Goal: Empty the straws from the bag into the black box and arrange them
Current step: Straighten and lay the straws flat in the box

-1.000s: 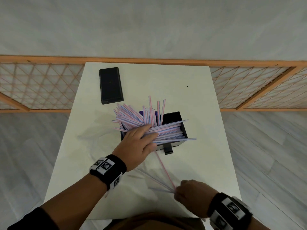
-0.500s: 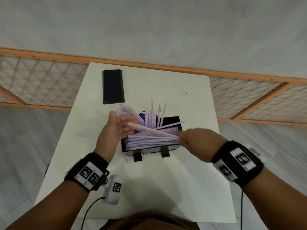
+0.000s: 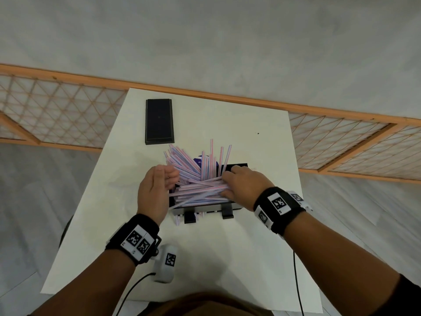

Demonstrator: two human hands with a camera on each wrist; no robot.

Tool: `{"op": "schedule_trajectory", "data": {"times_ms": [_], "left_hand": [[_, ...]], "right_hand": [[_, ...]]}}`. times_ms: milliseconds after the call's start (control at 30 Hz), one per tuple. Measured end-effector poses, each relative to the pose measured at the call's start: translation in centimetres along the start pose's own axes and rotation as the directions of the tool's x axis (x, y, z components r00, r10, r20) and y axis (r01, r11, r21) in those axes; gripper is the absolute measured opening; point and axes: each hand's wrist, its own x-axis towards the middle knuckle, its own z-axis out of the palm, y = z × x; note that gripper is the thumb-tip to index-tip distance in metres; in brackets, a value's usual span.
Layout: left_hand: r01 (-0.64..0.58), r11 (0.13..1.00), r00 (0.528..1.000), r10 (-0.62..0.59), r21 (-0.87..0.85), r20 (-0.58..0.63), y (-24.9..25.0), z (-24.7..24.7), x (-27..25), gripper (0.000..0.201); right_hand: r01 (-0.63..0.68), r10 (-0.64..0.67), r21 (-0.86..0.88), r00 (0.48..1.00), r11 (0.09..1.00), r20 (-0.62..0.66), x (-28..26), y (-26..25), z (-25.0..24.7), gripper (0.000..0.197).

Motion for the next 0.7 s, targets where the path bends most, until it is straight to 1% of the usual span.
{"op": "schedule_trajectory", "data": {"times_ms": [67,100,167,267,333,433,500,567,600,633,667,700], "left_hand": [[0.000,1.000,1.000,0.000,-0.009,0.019,0.3,-0.1,-0.4,0.039],[-0.019,1.000,0.999,0.019,0.000,0.043,0.5,-0.2,-0.8,0.041],[-0.104,0.991,0.988,0.094,0.079,0.124,0.7,-0.2,-1.7,0.044],[-0.279,0.928,0.939,0.210,0.249,0.271,0.2,-0.1,-2.8,0.038],[-0.358,0.881,0.910,0.255,0.308,0.327,-0.5,0.0,-2.9,0.032],[-0.427,0.842,0.878,0.297,0.330,0.376,-0.8,0.5,-3.1,0.025],[-0.476,0.818,0.851,0.336,0.324,0.403,-0.5,0.8,-3.2,0.021],[-0.532,0.781,0.828,0.400,0.327,0.394,0.1,0.8,-3.2,0.020],[-0.550,0.765,0.825,0.434,0.337,0.362,0.3,0.6,-3.1,0.020],[-0.551,0.756,0.832,0.463,0.353,0.307,0.4,0.3,-3.1,0.020],[-0.528,0.761,0.849,0.475,0.377,0.232,0.4,0.1,-3.1,0.020],[-0.469,0.784,0.880,0.452,0.406,0.143,0.3,-0.2,-3.1,0.022]], "right_hand": [[0.006,-0.008,-0.045,0.998,0.999,-0.059,-0.4,0.1,0.4,0.044],[0.006,-0.011,-0.063,0.996,0.998,-0.083,-0.6,0.1,0.7,0.041],[-0.001,-0.006,-0.057,0.992,0.998,-0.125,-0.8,0.1,1.3,0.033],[-0.007,0.009,0.011,0.988,1.000,-0.156,-0.8,-0.4,2.2,0.027],[-0.018,0.031,0.068,0.983,0.997,-0.184,-0.8,-0.8,2.7,0.025],[0.004,0.023,0.117,0.973,0.993,-0.229,-0.5,-1.4,3.2,0.023],[0.029,0.004,0.127,0.967,0.991,-0.256,-0.3,-1.5,3.1,0.026],[0.023,0.035,0.186,0.952,0.982,-0.305,-0.7,-1.1,2.5,0.036],[0.008,0.075,0.232,0.936,0.973,-0.345,-1.0,-0.8,2.2,0.040],[-0.018,0.134,0.286,0.910,0.958,-0.393,-1.6,-0.4,1.9,0.042],[-0.052,0.213,0.353,0.876,0.934,-0.434,-2.1,0.0,1.7,0.042],[-0.093,0.307,0.436,0.838,0.895,-0.451,-2.7,0.4,1.6,0.042]]}}
